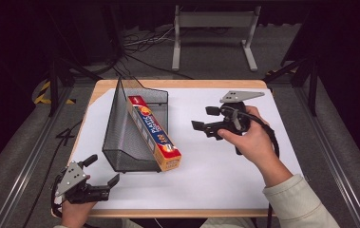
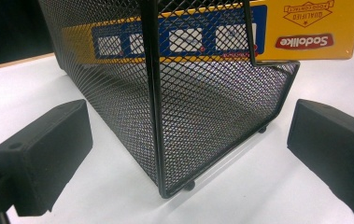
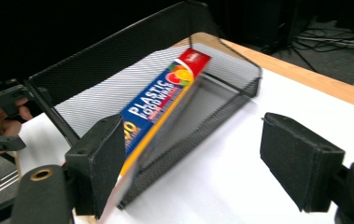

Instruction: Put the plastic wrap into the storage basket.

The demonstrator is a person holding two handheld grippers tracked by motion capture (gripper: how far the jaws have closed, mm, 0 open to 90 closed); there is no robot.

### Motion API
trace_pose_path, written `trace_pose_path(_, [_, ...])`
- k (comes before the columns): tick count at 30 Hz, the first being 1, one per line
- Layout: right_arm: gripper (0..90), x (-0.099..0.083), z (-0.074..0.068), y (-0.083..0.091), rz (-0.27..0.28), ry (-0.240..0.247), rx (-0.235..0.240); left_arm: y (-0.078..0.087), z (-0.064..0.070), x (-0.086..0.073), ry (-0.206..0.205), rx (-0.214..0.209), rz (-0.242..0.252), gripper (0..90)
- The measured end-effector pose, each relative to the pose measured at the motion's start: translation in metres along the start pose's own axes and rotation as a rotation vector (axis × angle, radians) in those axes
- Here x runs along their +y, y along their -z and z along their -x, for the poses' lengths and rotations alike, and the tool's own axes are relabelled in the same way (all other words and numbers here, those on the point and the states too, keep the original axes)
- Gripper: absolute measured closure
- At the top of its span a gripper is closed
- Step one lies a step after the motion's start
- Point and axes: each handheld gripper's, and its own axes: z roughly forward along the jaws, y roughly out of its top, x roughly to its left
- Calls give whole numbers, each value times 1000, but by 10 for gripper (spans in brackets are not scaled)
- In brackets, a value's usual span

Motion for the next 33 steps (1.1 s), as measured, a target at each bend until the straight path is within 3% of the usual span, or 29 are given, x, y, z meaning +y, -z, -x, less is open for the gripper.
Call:
trace_pose_path(7, [229, -15, 17, 29, 21, -25, -41, -1, 1, 0, 5, -2, -4, 8])
trace_pose_path(14, [218, -36, 33, 47, 50, -35, -78, -1, 3, 0, 1, -2, -7, 8])
trace_pose_path(16, [218, -43, 38, 48, 53, -45, -95, -1, 2, 1, -7, -2, -8, 8])
trace_pose_path(18, [215, -52, 41, 48, 35, -24, -130, -1, 2, 1, -9, -1, -5, 8])
trace_pose_path(33, [202, -114, 51, 51, 106, -16, -167, -1, 2, 0, -6, -4, -5, 7])
